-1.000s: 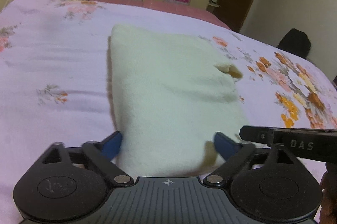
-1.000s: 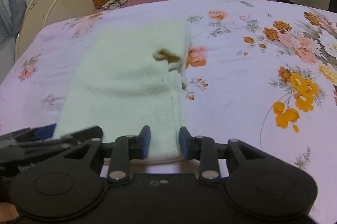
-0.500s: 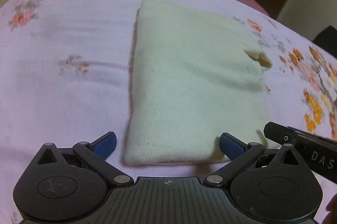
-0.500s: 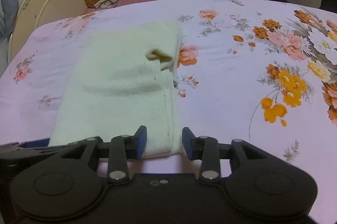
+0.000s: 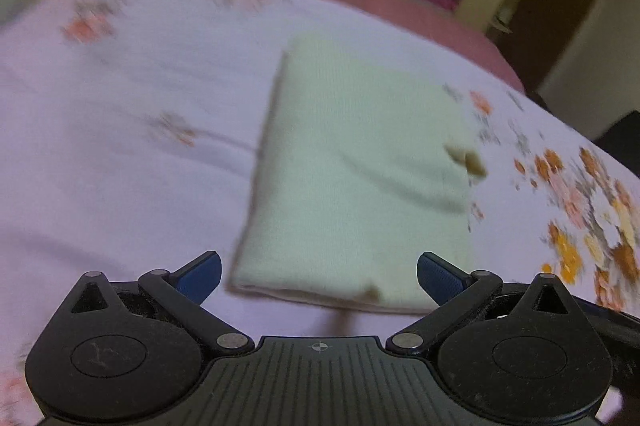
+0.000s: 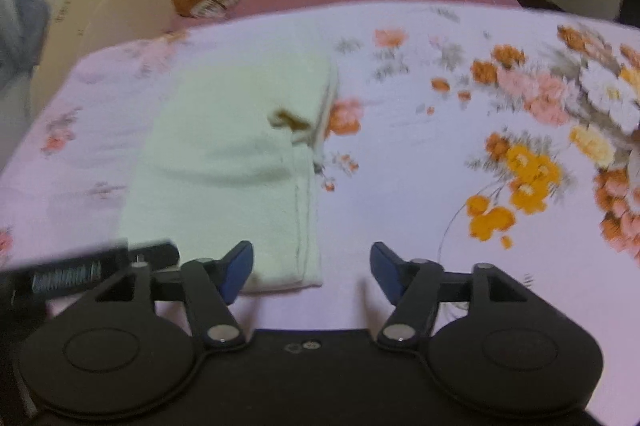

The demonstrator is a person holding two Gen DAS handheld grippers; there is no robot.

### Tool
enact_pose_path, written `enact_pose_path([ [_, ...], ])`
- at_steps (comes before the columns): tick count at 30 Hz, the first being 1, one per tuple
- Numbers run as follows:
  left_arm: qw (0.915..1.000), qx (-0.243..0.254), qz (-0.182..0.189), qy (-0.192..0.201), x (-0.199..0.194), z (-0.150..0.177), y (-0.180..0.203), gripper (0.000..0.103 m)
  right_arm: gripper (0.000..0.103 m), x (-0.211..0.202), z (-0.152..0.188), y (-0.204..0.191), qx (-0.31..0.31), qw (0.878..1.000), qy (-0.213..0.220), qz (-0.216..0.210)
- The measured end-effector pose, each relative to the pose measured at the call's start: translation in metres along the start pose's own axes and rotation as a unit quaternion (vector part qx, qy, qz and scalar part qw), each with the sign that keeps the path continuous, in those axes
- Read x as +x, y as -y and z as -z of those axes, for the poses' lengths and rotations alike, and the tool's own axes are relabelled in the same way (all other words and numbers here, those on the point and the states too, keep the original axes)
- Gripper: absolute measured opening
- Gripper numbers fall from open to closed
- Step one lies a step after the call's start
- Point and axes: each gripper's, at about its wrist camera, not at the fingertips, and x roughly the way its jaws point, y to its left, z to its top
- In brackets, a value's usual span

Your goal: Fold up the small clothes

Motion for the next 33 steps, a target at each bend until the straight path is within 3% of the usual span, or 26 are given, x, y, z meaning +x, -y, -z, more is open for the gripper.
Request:
enact_pose_path([
  [5,0.9976,0.059,-0.031,0.019,-0.048,0.007,0.021,0.103,0.069,-0.051,0.008,0.001,-0.047,0.998,0.026,-0.019],
  [13,0.9908,0.116,-0.038,0.058,-0.143,0.032,0.048,0.103,0.08,-0.134,0.028,0.008,-0.1,0.992,0.071,-0.021],
  [18,0.9912,0.105,-0.035,0.072,-0.196,0.053,0.052,0.103,0.095,-0.187,0.04,0.015,-0.086,0.99,0.109,-0.021],
  [22,0.9905,0.093,-0.044,0.091,-0.232,0.072,0.049,0.103,0.1,-0.219,0.048,0.01,-0.087,0.987,0.134,-0.013],
  [33,0.9869,0.061,-0.074,0.13,-0.303,0.11,0.035,0.103,0.102,-0.273,0.076,-0.008,-0.105,0.974,0.201,0.025],
])
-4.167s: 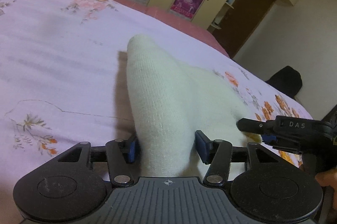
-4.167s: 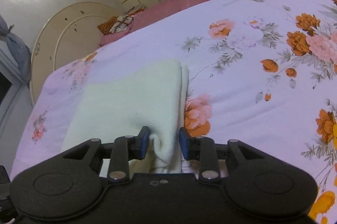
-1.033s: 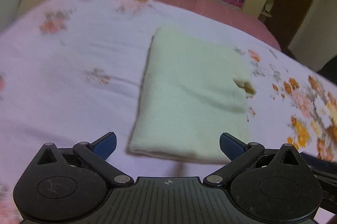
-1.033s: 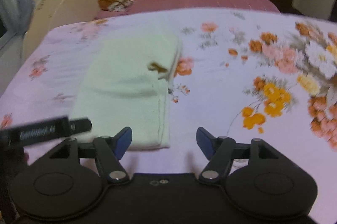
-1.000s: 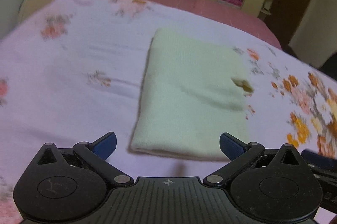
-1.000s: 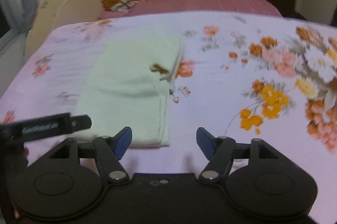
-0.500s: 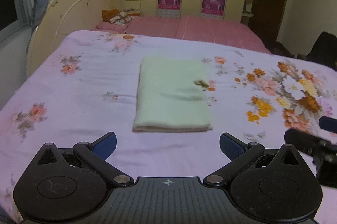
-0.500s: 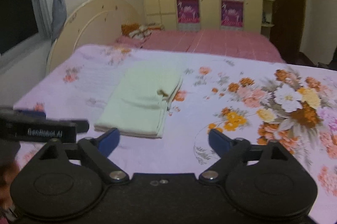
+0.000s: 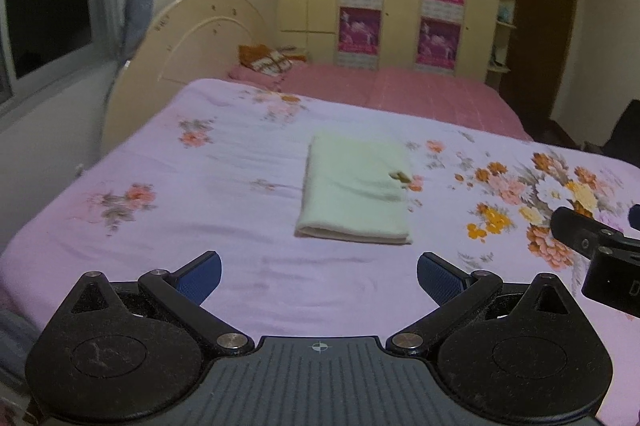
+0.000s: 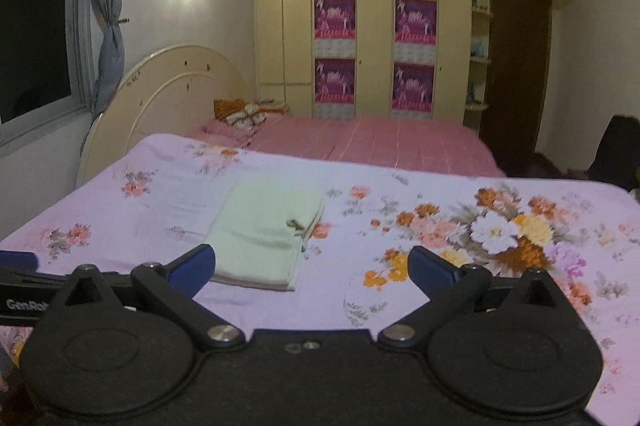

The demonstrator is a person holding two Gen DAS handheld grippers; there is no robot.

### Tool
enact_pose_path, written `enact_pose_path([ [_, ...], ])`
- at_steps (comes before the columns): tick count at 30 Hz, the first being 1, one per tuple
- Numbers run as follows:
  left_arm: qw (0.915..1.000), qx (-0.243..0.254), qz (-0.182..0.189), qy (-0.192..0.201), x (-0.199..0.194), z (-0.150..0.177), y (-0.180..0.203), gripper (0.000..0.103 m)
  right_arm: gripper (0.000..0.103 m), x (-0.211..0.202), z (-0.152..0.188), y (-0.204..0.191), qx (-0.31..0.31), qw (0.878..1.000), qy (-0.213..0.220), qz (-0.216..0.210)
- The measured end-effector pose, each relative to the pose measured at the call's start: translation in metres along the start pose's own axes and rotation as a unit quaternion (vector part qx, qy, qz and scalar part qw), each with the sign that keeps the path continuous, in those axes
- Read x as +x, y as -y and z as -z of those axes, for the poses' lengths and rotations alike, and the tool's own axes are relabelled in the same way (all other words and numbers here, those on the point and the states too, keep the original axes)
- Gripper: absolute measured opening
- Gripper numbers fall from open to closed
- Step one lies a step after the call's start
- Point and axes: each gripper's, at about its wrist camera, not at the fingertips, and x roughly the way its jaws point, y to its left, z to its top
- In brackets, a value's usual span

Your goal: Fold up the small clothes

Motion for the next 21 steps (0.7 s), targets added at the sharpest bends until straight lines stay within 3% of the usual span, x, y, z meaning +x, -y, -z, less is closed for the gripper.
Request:
enact_pose_path([
  [8,0.9996,-0.008,-0.009,0.027,-0.033,0.006,-0.001,0.103,0.102,-0.025,0.003,0.004,-0.001,1.0,0.021,0.007],
  [21,0.9997,-0.009,-0.003,0.022,-0.048,0.016,0.007,0.103,0.102,-0.037,0.012,0.01,0.008,1.0,0.022,0.012],
])
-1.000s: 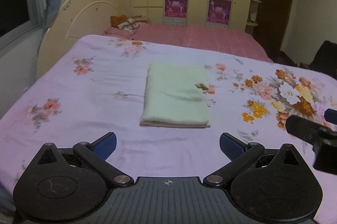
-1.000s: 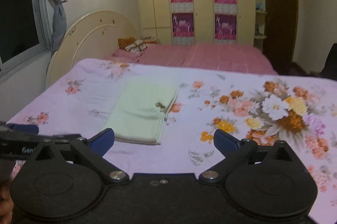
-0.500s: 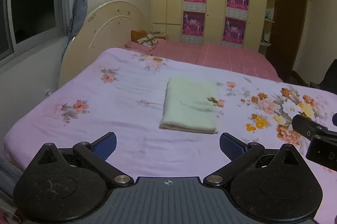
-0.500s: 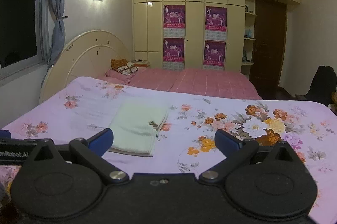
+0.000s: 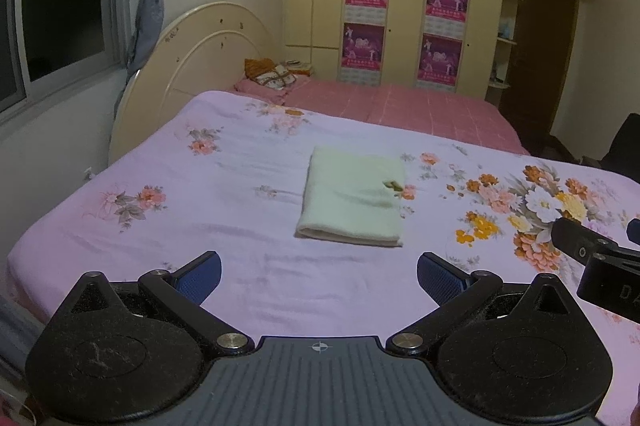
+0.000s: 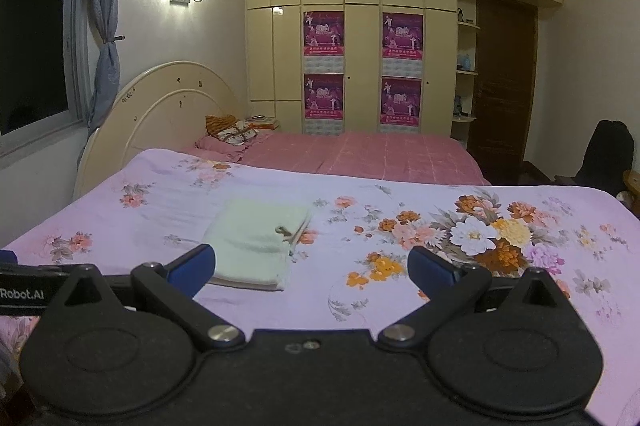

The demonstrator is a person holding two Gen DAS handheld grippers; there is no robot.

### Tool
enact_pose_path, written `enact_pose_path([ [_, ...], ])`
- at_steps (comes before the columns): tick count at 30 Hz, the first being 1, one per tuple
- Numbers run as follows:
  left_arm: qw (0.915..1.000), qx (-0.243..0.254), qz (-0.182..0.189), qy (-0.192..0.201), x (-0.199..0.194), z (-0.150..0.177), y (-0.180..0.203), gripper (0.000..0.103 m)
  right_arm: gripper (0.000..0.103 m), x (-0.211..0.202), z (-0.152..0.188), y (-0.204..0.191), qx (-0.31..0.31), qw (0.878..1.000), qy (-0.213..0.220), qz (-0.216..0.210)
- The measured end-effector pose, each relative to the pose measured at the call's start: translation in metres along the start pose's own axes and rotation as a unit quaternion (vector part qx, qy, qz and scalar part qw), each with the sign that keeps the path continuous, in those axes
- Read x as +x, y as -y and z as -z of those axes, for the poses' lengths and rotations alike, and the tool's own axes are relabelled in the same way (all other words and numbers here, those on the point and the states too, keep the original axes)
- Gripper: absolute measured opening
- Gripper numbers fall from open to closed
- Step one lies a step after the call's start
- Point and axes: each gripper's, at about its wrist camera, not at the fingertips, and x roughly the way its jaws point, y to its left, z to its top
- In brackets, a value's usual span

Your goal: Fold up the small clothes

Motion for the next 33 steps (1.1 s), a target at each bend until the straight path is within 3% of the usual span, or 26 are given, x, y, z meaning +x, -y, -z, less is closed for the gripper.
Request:
enact_pose_path([
  [33,1.0,0.001,-0.002,-0.004,0.005,-0.001,-0.002,0.103,0.102,-0.002,0.002,-0.011,-0.003,1.0,-0.003,-0.01],
])
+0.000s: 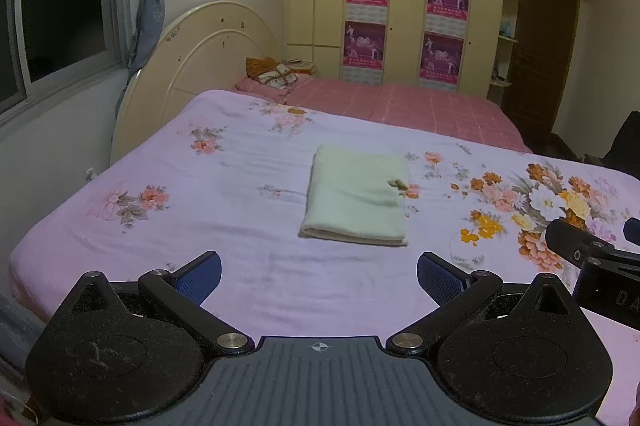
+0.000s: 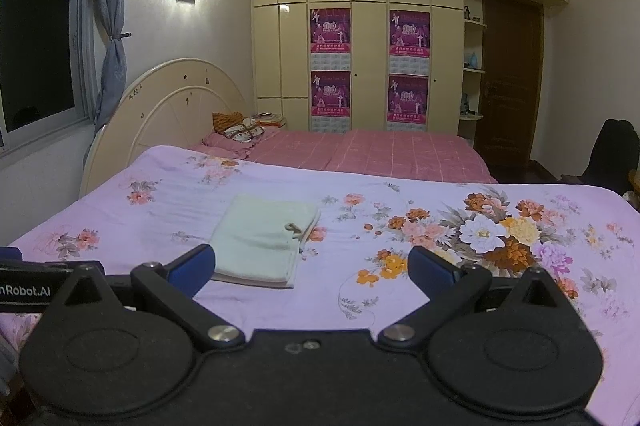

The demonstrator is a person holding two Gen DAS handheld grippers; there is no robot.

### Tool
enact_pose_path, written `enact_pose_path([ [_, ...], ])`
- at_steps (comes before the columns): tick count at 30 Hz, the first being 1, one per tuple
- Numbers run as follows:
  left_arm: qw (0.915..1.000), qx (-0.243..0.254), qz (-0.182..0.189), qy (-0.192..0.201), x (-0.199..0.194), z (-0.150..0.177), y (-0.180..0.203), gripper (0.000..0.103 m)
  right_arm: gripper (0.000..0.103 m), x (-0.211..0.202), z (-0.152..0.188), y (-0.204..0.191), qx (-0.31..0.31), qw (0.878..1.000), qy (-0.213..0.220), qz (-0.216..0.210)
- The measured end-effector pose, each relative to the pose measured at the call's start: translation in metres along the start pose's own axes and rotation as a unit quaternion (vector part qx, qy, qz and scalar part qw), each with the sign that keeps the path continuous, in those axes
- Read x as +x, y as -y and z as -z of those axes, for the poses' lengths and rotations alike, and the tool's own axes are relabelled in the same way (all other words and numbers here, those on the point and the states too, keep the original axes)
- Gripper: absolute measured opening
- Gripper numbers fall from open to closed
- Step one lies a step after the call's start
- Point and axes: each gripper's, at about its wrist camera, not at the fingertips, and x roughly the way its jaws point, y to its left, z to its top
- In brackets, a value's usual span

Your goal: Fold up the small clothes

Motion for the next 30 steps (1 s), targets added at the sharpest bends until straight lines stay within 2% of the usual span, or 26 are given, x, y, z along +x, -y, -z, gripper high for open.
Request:
enact_pose_path([
  [22,1.0,0.004,0.008,-0.004,0.015,-0.004,0.004,0.103,0.102,0.007,-0.001,0.003,0.0,1.0,-0.005,0.001],
  [28,0.9989,0.033,0.021,0.025,0.015,-0.004,0.007,0.103,0.102,0.01,0.0,0.003,-0.001,1.0,-0.006,-0.001],
  [30,0.9989,0.037,0.021,0.021,0.018,-0.006,0.01,0.103,0.102,0.014,0.001,0.004,-0.002,1.0,-0.009,-0.001],
])
